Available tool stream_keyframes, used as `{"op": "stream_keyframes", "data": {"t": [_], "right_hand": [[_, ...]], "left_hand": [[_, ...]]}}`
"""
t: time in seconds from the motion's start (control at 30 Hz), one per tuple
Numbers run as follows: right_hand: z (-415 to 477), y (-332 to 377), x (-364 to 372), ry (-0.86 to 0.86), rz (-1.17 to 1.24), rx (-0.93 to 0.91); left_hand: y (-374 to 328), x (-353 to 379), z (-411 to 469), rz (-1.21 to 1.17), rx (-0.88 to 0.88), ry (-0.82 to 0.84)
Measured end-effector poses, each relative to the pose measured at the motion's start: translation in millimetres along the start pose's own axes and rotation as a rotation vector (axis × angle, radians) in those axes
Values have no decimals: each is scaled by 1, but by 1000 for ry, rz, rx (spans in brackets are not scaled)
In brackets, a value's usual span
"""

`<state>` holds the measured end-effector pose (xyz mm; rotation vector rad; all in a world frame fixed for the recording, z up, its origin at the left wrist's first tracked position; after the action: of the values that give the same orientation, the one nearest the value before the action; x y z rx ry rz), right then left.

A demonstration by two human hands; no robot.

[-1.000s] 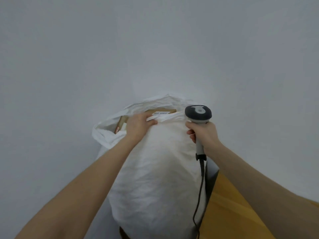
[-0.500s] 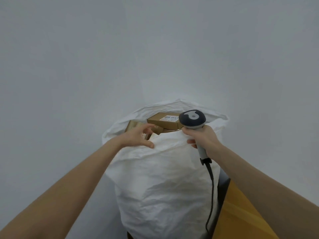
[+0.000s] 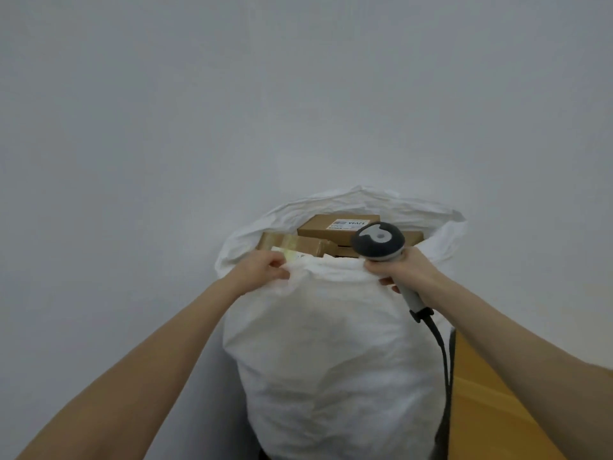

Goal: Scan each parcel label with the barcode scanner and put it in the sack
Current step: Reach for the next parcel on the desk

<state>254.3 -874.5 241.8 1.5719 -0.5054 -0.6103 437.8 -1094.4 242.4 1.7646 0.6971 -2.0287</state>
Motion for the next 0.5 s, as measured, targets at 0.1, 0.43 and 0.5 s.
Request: {"op": "stream_keyframes", "data": {"t": [0.1, 0.43, 0.5], "right_hand": [[-2, -17, -4, -161, 16, 17], [-10, -4, -3, -357, 62, -70], [-9, 7, -5, -376, 83, -107]], "left_hand": [[10, -17, 5, -18, 42, -150], [21, -44, 8, -70, 22, -183], [16, -63, 12, -60, 45, -227]]}}
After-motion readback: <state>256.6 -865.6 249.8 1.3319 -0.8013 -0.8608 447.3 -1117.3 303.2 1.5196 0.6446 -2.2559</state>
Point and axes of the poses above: each hand's wrist, its own z-axis towards the middle knuckle, its own x-axis out of the palm, y = z × x, the point moved 5 cm from there along z, towards the middle knuckle, and after that the axes turned 13 degrees about z, right-handed, at the moved point
